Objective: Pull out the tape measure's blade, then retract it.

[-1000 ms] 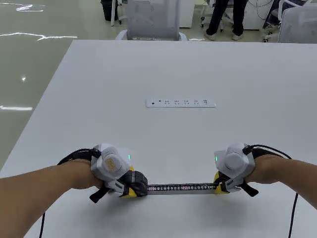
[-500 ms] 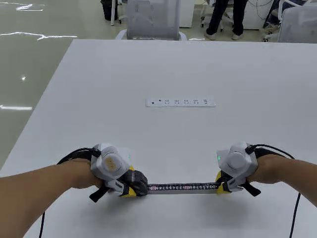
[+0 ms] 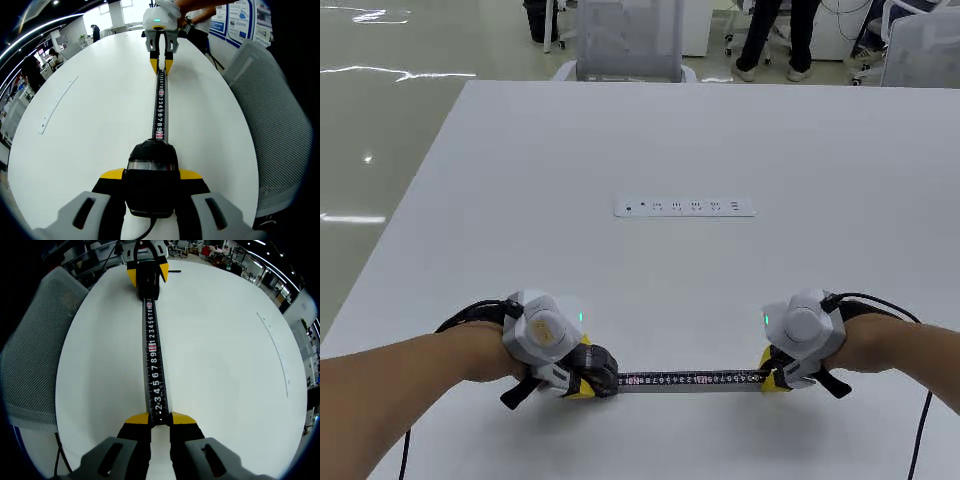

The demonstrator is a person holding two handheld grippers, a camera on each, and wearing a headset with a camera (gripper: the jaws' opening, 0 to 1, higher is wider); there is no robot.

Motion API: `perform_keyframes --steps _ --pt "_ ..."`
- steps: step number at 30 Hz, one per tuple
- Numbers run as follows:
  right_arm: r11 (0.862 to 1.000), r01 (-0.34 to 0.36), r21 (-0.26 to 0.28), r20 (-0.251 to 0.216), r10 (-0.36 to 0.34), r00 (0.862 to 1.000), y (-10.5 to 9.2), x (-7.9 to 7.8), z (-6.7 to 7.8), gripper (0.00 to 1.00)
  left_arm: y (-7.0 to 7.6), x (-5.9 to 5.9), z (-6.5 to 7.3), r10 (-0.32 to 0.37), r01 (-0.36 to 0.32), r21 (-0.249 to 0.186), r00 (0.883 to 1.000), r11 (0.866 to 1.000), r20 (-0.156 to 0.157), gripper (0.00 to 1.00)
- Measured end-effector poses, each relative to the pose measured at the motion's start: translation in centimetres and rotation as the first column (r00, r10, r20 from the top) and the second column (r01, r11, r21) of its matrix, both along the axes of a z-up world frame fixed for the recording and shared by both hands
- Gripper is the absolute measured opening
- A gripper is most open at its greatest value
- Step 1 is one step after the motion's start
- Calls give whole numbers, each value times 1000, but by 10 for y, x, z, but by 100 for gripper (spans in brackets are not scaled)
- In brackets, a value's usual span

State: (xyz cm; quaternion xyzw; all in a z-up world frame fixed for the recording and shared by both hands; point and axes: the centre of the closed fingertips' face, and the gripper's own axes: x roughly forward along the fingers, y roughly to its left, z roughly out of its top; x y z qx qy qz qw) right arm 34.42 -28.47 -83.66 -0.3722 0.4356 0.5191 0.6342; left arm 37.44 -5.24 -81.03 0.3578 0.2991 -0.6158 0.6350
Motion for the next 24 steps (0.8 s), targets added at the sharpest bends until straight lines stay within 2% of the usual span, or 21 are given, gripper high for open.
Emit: perform_keyframes --steps 24 --pt "999 32 0 4 -32 999 -6 -3 0 13 0 -1 0 0 0 3 1000 1000 0 34"
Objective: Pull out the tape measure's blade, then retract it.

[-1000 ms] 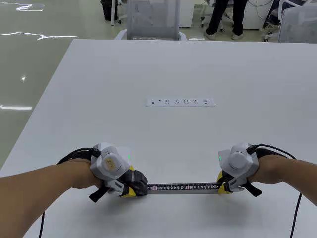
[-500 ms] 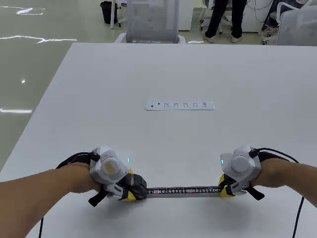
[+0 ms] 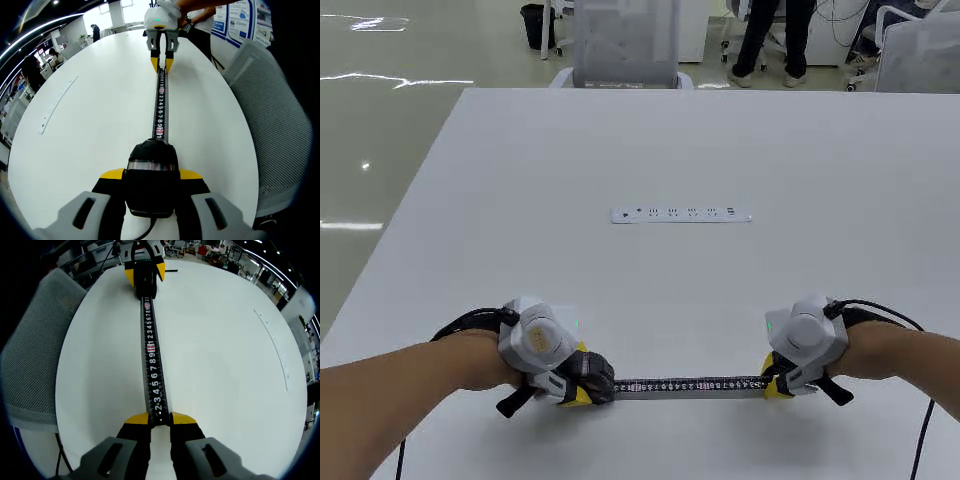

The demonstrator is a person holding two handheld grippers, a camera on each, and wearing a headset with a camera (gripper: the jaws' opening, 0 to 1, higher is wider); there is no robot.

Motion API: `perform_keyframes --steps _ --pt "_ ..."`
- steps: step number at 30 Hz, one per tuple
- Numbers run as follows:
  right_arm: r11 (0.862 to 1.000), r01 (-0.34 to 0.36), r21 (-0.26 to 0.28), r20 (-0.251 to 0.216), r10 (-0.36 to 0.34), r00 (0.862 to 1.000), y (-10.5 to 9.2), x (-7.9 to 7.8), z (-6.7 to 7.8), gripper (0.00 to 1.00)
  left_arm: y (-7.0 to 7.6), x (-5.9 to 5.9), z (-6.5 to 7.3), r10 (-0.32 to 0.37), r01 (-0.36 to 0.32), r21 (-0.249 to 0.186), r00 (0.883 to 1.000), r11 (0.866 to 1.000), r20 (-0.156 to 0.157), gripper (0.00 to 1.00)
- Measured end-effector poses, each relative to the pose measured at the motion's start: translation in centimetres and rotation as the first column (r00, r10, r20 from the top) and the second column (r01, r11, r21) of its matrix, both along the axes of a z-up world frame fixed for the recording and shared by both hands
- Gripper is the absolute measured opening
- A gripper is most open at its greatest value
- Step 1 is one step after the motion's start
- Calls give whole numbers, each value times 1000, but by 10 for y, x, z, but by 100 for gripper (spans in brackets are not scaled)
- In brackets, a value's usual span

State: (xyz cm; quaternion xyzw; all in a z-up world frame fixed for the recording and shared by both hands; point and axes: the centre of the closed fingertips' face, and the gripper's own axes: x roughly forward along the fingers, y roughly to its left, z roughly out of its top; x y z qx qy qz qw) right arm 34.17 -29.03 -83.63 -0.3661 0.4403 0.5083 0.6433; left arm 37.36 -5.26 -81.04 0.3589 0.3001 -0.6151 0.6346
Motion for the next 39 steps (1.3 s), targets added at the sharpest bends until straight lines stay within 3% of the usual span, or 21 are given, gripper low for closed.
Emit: perform_keyframes --steps 18,26,28,29,30,33,36,39 --pt "1000 16 7 13 -16 1000 1 3 0 17 0 0 0 -3 3 3 1000 1000 2 34" --pt "999 48 6 37 -48 998 -3 8 2 25 0 -1 -1 -37 36 53 999 998 15 35" --pt "999 53 8 41 -53 998 -3 8 3 26 0 -1 0 -30 30 50 1000 998 6 35" --pt "998 58 11 40 -58 998 -3 9 4 26 -2 -2 2 20 -19 24 999 1000 -38 36" --pt "998 61 13 39 -62 997 -3 9 4 27 -2 -2 2 30 -30 12 998 999 -55 39" --pt "995 90 31 25 -91 996 -2 7 10 30 1 0 5 64 -66 -13 995 998 -74 56" --pt "993 108 47 24 -109 994 -2 5 14 34 7 4 8 100 -102 -23 993 995 -67 61" --pt "990 130 59 17 -131 991 -4 2 17 35 17 4 10 168 -173 -43 981 984 -95 68"
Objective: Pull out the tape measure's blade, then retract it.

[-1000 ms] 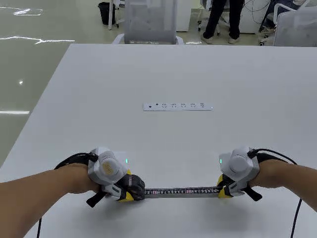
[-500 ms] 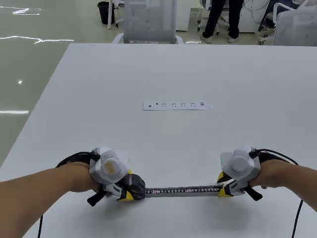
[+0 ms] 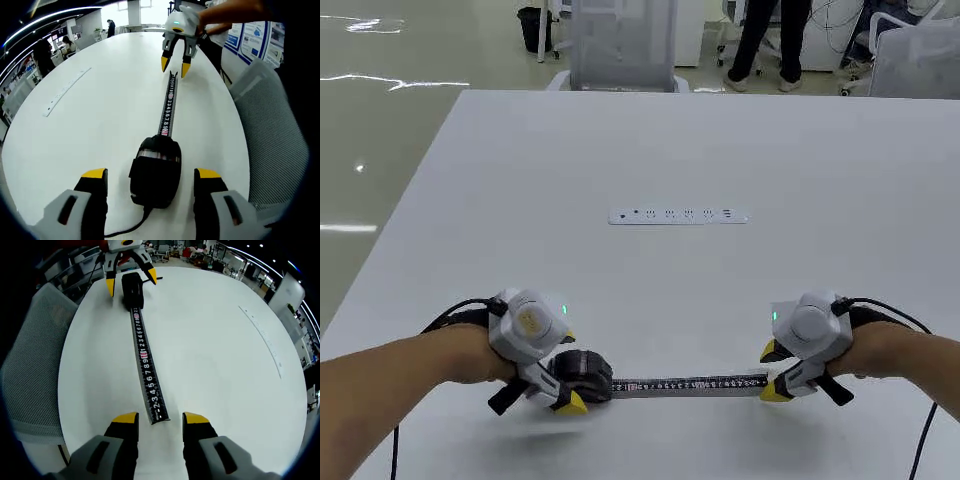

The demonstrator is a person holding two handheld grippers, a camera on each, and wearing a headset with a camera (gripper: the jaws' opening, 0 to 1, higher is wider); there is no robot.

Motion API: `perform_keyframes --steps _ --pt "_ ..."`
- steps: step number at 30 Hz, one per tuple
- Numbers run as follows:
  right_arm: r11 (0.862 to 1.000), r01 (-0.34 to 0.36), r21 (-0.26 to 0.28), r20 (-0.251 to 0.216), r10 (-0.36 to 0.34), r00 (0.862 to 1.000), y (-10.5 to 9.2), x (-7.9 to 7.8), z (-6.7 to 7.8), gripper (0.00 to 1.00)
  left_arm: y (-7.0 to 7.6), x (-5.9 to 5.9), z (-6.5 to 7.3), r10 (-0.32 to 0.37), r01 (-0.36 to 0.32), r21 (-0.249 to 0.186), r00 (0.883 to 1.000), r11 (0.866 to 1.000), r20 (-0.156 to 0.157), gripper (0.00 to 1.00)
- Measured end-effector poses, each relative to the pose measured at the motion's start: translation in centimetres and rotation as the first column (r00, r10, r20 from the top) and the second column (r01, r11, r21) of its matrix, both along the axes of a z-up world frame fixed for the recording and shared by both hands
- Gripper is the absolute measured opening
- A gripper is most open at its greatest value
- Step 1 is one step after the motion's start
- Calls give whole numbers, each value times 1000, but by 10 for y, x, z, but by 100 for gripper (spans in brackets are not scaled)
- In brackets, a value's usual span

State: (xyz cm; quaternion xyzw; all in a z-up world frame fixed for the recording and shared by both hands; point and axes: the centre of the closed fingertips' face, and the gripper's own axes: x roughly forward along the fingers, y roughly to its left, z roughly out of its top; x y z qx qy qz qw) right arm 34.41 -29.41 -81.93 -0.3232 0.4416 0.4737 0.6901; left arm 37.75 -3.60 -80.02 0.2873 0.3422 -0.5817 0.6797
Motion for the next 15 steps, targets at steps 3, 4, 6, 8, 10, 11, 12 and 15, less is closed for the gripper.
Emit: perform_keyframes --steps 3,4,6,8,10,11,12,15 --pt "999 33 15 -1 -33 999 -1 -2 4 40 7 7 3 101 -101 -47 995 994 -5 79" --pt "999 38 18 6 -38 999 -2 -2 5 42 9 9 5 134 -134 -64 991 989 -10 83" --pt "998 56 27 19 -56 998 -3 -2 8 44 14 13 11 226 -228 -120 974 966 -33 88" --pt "996 77 39 30 -79 996 -4 -2 12 46 19 14 17 293 -302 -182 953 936 -75 90" --pt "994 98 47 38 -100 994 -7 -3 15 48 28 14 19 330 -339 -195 941 920 -79 92" --pt "993 107 51 42 -109 993 -8 -4 16 48 32 13 18 329 -336 -185 942 924 -66 94" --pt "991 116 60 46 -119 992 -8 -5 17 49 37 11 19 336 -341 -189 940 921 -60 95" --pt "987 143 73 59 -148 987 -11 -8 18 52 41 5 24 358 -362 -216 932 907 -61 95"
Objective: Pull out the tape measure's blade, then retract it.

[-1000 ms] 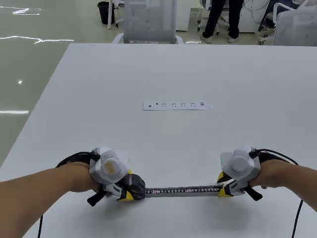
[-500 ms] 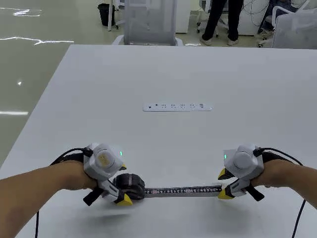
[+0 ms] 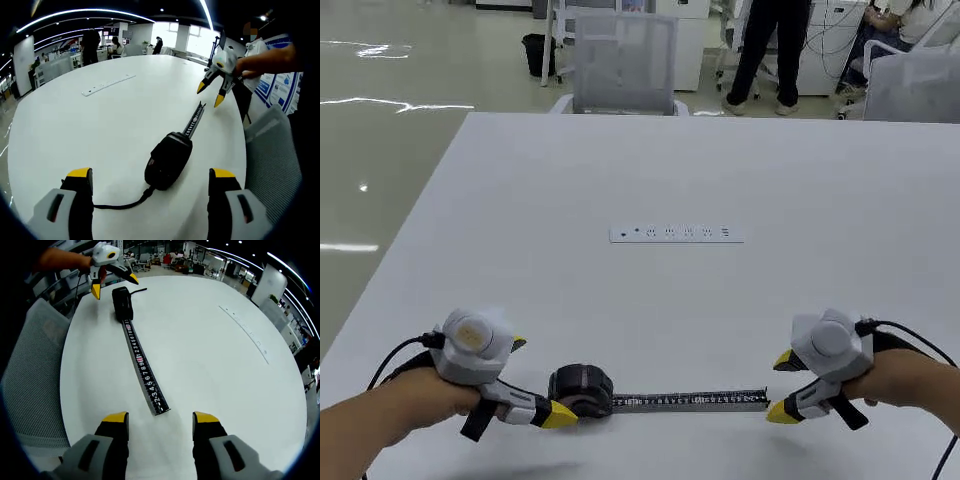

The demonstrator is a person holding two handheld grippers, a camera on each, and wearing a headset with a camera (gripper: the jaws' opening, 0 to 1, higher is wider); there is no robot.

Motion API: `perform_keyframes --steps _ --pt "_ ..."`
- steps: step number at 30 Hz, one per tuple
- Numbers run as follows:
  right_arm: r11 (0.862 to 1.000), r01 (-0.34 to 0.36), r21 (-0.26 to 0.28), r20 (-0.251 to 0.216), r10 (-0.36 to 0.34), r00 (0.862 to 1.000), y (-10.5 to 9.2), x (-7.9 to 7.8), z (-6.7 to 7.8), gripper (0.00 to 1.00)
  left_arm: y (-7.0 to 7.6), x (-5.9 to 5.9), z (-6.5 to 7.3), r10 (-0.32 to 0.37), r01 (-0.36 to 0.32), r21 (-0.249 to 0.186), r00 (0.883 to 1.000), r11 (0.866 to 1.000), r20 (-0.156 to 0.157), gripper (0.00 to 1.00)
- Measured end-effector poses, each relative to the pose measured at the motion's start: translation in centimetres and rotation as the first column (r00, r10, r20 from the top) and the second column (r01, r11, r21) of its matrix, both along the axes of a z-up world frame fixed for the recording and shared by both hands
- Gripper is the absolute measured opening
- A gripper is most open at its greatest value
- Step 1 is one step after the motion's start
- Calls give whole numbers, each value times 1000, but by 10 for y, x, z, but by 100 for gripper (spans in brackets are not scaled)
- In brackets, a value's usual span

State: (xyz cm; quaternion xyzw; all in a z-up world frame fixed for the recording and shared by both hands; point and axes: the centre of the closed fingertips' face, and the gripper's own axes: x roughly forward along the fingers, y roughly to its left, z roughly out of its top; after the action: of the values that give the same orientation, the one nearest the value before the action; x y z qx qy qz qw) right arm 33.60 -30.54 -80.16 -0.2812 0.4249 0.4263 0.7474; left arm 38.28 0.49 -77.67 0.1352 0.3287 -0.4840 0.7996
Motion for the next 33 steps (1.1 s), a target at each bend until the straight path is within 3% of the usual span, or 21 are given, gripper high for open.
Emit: perform_keyframes --steps 2,5,7,8,10,12,13,19,21,24,26,27,28,29,31,33 --pt "999 42 20 1 -42 999 -3 -4 0 55 4 -6 1 17 -17 0 1000 1000 12 98" --pt "990 117 80 8 -118 993 -3 -8 6 59 14 -6 3 82 -82 -19 996 996 23 99" --pt "984 156 88 54 -161 985 -8 -5 11 61 20 -7 6 112 -111 -20 992 994 52 99" --pt "975 190 118 88 -200 976 -11 -3 16 60 25 -10 5 129 -128 -21 990 992 53 99" --pt "951 257 171 86 -274 958 -15 -7 22 62 31 -15 7 147 -145 -31 987 989 67 99" --pt "942 286 173 92 -305 948 -22 -12 24 65 33 -16 14 216 -210 -107 975 972 45 99" --pt "939 295 178 97 -315 944 -24 -18 26 66 38 -19 15 243 -237 -119 969 964 36 99" --pt "911 350 219 127 -382 915 -34 -38 36 76 49 -35 23 249 -238 -116 965 964 89 99" --pt "879 392 270 142 -439 887 -39 -42 43 79 55 -38 26 270 -257 -127 958 958 99 99" --pt "862 416 291 147 -470 870 -46 -51 47 85 61 -42 29 294 -279 -142 950 950 101 99" --pt "847 435 306 175 -499 849 -51 -56 52 92 67 -46 30 317 -299 -155 943 942 103 99" --pt "830 449 331 179 -522 834 -53 -58 56 94 71 -49 30 329 -310 -154 937 938 118 99" --pt "822 451 347 188 -532 826 -54 -59 59 96 73 -52 32 340 -320 -156 933 935 122 99" --pt "823 436 364 201 -526 826 -52 -61 62 99 75 -55 32 350 -329 -163 930 930 117 99" --pt "824 447 349 200 -531 823 -57 -70 58 100 81 -63 33 371 -349 -189 923 918 100 99" --pt "811 460 362 189 -547 815 -58 -79 57 100 92 -67 29 408 -385 -216 910 897 72 99"
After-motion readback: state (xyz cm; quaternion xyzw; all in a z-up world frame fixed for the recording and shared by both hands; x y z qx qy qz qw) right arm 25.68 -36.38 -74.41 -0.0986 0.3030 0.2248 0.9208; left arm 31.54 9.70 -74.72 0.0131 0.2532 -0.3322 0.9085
